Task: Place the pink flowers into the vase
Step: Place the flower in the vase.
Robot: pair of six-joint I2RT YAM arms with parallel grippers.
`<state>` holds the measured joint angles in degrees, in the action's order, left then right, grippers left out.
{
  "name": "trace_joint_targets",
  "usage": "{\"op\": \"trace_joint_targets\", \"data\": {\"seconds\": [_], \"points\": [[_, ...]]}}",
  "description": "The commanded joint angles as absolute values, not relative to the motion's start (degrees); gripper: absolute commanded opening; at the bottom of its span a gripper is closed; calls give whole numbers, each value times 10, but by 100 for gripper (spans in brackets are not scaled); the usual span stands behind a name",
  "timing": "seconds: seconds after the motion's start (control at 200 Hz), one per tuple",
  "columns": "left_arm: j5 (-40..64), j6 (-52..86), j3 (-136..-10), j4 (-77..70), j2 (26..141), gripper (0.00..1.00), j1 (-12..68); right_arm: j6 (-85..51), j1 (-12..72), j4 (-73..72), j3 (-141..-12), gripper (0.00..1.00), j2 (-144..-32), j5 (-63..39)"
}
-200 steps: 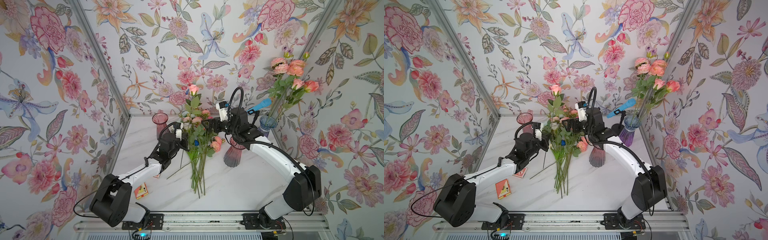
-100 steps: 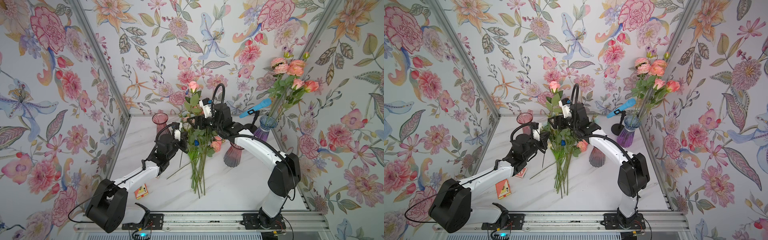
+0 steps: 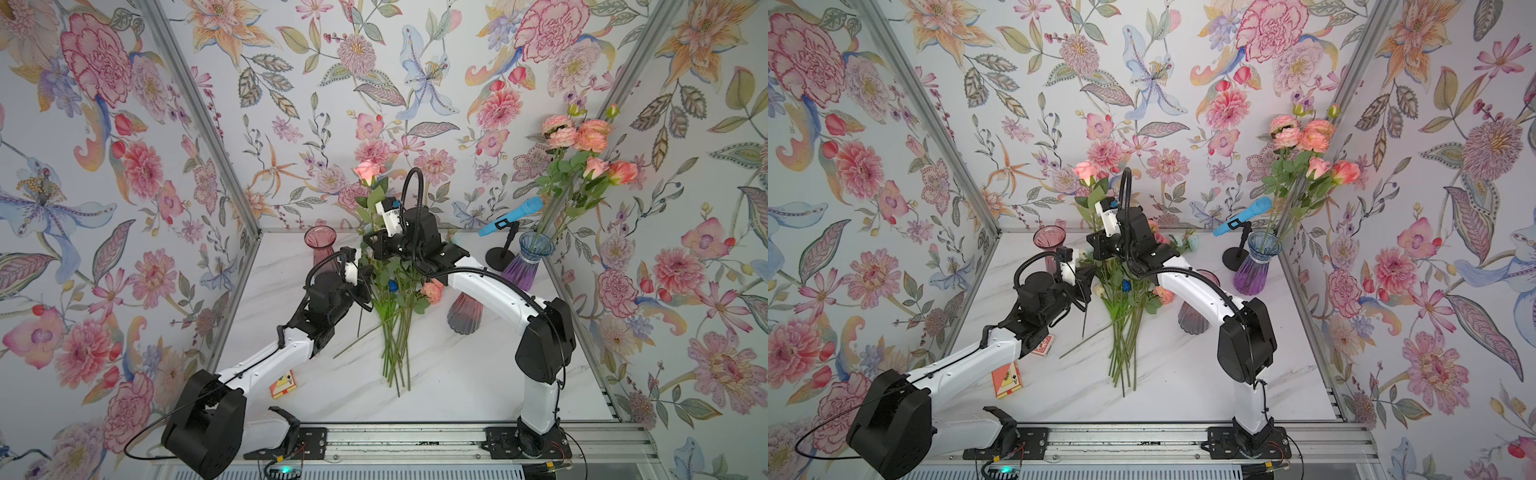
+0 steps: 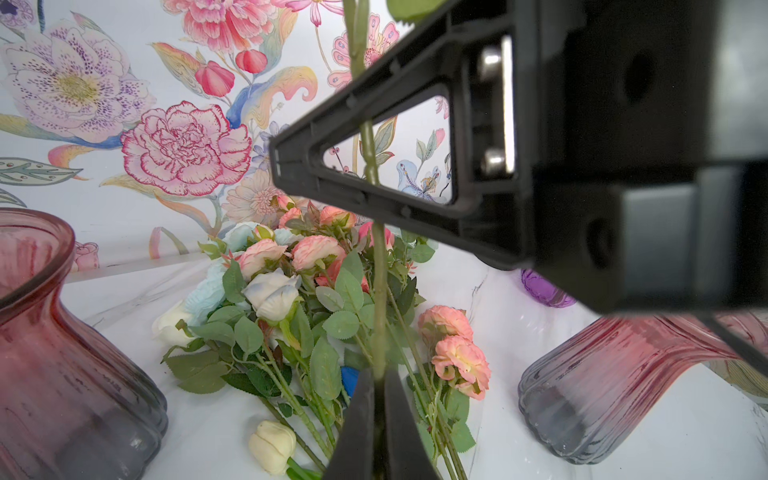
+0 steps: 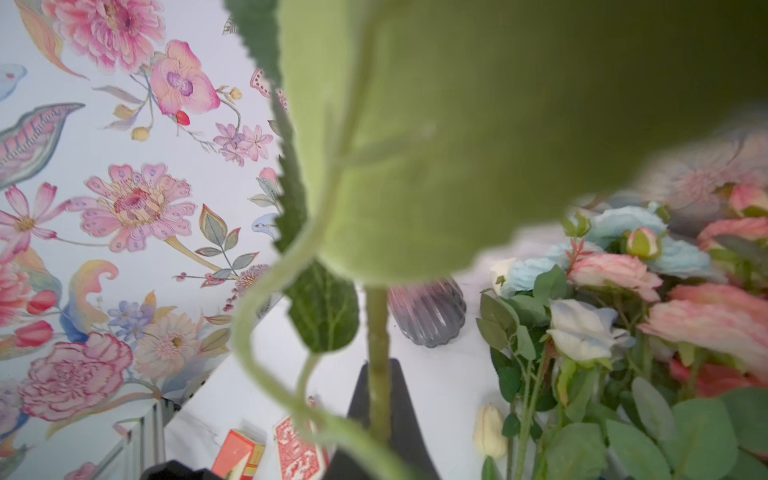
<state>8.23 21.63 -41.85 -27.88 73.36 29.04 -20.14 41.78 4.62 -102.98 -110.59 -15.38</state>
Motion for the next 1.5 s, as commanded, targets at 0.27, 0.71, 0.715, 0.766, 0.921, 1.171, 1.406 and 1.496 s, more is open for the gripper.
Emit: {"op": "trace_joint_targets", "data": {"seconds": [0.27, 0.71, 0.715, 0.766, 0.921, 1.171, 1.406, 1.496], "points": [[56, 226, -417, -211, 711, 63, 265, -141, 429, 4, -1057, 0, -1111, -65], [58, 286, -415, -150, 608, 100, 147, -97, 456, -285, -1077, 0, -1152, 28], [58, 287, -415, -150, 607, 100, 147, -95, 457, -288, -1078, 0, -1153, 28], [49, 299, -414, -149, 597, 100, 134, -67, 465, -324, -1088, 0, -1161, 43], [43, 319, -425, -152, 580, 100, 107, 5, 487, -380, -1137, 0, -1189, 71], [22, 307, -481, -114, 568, 100, 100, 66, 510, -394, -1214, 0, -1213, 87], [42, 298, -497, -113, 558, 100, 100, 73, 504, -381, -1321, 0, -1285, 97], [44, 292, -495, -107, 552, 100, 100, 64, 501, -356, -1376, 0, -1327, 98]]}}
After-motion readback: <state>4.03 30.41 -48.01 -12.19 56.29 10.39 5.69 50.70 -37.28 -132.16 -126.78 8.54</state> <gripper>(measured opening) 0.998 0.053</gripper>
